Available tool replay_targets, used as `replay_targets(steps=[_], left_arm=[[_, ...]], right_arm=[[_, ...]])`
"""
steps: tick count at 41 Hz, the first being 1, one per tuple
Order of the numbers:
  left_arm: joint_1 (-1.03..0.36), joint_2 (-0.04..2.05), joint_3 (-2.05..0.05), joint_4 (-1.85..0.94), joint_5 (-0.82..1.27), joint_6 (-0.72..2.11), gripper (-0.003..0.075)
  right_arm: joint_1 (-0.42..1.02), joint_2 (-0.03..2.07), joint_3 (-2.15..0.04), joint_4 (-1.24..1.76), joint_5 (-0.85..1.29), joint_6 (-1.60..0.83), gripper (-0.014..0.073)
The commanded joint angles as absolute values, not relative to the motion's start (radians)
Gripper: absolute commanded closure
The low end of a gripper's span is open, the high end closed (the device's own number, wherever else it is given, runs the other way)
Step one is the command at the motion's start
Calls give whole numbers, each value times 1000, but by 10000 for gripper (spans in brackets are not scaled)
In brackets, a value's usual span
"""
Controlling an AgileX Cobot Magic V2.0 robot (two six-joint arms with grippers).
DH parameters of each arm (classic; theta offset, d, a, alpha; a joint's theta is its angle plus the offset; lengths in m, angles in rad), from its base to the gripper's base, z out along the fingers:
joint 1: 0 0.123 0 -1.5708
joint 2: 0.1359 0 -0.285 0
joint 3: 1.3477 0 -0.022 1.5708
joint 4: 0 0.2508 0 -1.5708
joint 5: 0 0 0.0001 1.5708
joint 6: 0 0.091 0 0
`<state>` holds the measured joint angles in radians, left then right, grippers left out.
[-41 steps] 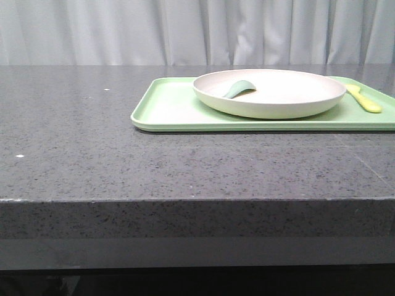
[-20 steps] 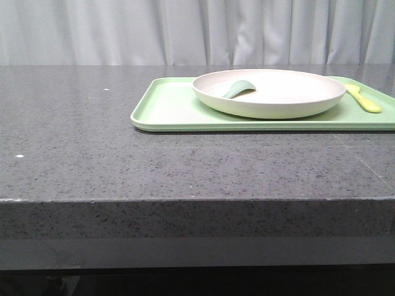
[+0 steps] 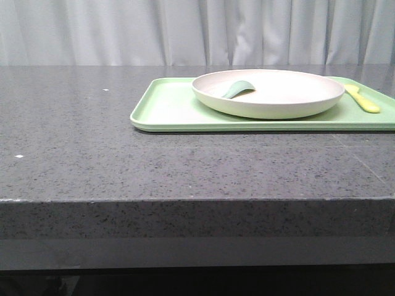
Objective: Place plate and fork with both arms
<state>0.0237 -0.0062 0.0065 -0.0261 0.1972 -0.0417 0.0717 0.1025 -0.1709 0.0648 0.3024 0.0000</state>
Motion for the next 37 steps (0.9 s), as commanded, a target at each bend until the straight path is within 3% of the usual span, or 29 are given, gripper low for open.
replay_targets(steps=[1,10,37], left_arm=[[24,-27,9,-30,120,-53,738],[24,-27,9,-30,120,-53,738],[24,-27,9,-30,120,-53,738]], right_arm=[[27,61,-106,60,138,-5,661],[-16,-30,27,60,124,-5,661],[-16,-30,24,60,179,-5,661]])
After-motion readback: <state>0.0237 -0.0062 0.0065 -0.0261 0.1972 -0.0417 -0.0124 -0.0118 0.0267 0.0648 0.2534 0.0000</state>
